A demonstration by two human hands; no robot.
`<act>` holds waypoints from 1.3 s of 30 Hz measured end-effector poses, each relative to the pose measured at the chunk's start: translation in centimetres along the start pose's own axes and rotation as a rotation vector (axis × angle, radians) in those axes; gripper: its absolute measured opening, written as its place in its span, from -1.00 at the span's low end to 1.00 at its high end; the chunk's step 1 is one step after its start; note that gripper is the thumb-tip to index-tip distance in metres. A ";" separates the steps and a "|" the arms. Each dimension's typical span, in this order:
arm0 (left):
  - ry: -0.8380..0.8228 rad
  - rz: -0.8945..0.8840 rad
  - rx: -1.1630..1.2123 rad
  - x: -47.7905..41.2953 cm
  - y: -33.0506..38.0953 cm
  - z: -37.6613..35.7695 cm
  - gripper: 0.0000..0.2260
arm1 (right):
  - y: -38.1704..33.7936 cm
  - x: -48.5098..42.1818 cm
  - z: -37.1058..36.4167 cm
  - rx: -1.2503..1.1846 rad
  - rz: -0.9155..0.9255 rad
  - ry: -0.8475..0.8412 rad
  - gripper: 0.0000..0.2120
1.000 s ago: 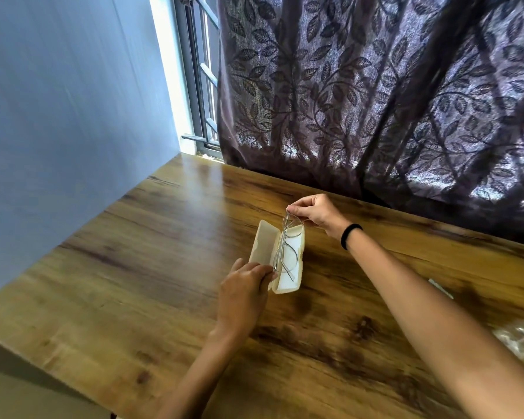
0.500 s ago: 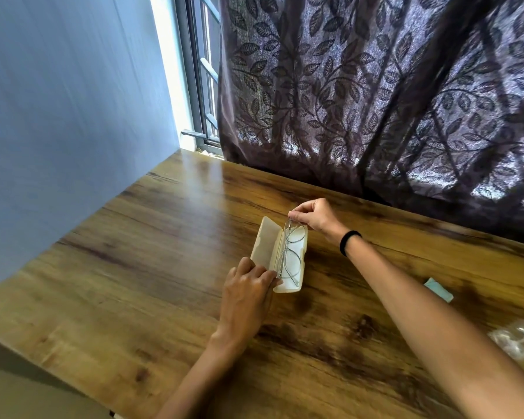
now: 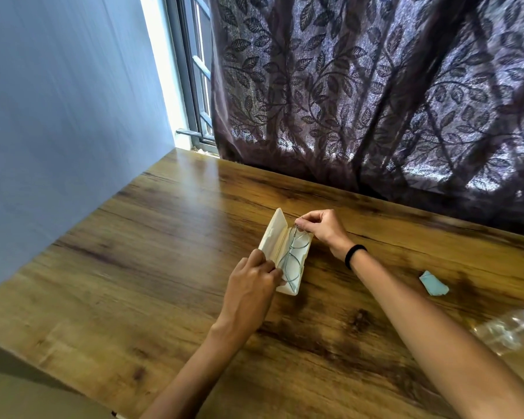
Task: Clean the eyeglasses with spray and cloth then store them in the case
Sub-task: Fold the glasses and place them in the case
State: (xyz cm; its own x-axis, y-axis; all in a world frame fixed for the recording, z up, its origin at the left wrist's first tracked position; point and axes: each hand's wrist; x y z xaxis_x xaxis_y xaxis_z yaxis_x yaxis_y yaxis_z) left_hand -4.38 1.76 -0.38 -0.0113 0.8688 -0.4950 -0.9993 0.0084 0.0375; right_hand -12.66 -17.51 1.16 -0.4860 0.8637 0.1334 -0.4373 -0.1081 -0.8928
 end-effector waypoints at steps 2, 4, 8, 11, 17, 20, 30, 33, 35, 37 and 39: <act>-0.019 -0.019 0.017 0.1 -0.3 -0.1 -0.86 | 0.1 0.1 -0.1 -0.001 0.005 0.008 -0.89; -0.033 -0.036 0.032 0.1 -0.6 0.0 -0.86 | 0.1 0.2 -0.3 0.002 0.007 0.018 -0.90; -0.048 -0.066 0.030 0.0 -0.8 0.2 -0.87 | 0.2 0.3 -0.4 -0.002 0.012 0.041 -0.89; -0.044 -0.069 0.050 0.1 -0.8 0.2 -0.87 | 0.1 0.5 -0.4 0.014 0.026 0.054 -0.90; -0.059 -0.075 0.093 0.3 -1.2 0.3 -0.87 | 0.0 0.2 -0.5 0.064 -0.001 0.039 -0.88; -0.058 -0.084 0.106 0.1 -1.2 0.2 -0.88 | 0.1 0.2 -0.5 0.063 0.013 0.045 -0.88; -0.084 -0.071 0.122 0.0 -1.0 0.6 -0.84 | 0.3 0.2 -0.4 0.012 -0.033 0.041 -0.89; -0.084 -0.058 0.131 0.0 -1.1 0.5 -0.84 | 0.3 0.2 -0.4 -0.008 -0.050 0.038 -0.88; -0.084 -0.054 0.139 0.0 -1.0 0.6 -0.85 | 0.3 0.2 -0.4 -0.016 -0.054 0.039 -0.89; -0.086 -0.056 0.134 0.0 -1.0 0.6 -0.84 | 0.3 0.3 -0.4 -0.024 -0.062 0.041 -0.89; -0.080 -0.051 0.135 0.0 -1.1 0.6 -0.84 | 0.3 0.4 -0.4 -0.036 -0.071 0.045 -0.88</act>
State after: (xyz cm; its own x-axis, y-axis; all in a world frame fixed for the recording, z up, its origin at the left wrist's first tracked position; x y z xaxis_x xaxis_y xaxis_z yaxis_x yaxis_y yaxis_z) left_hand -3.24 2.02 0.08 0.0479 0.9020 -0.4290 -0.9844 0.1154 0.1328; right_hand -12.65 -17.05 0.80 -0.4194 0.8901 0.1782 -0.4418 -0.0286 -0.8966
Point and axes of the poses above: each hand's wrist, its own x-axis away from the middle knuckle, its own z-axis out of the back of the hand, y = z × x, and after that the axes turned 3 degrees about -z, right-handed
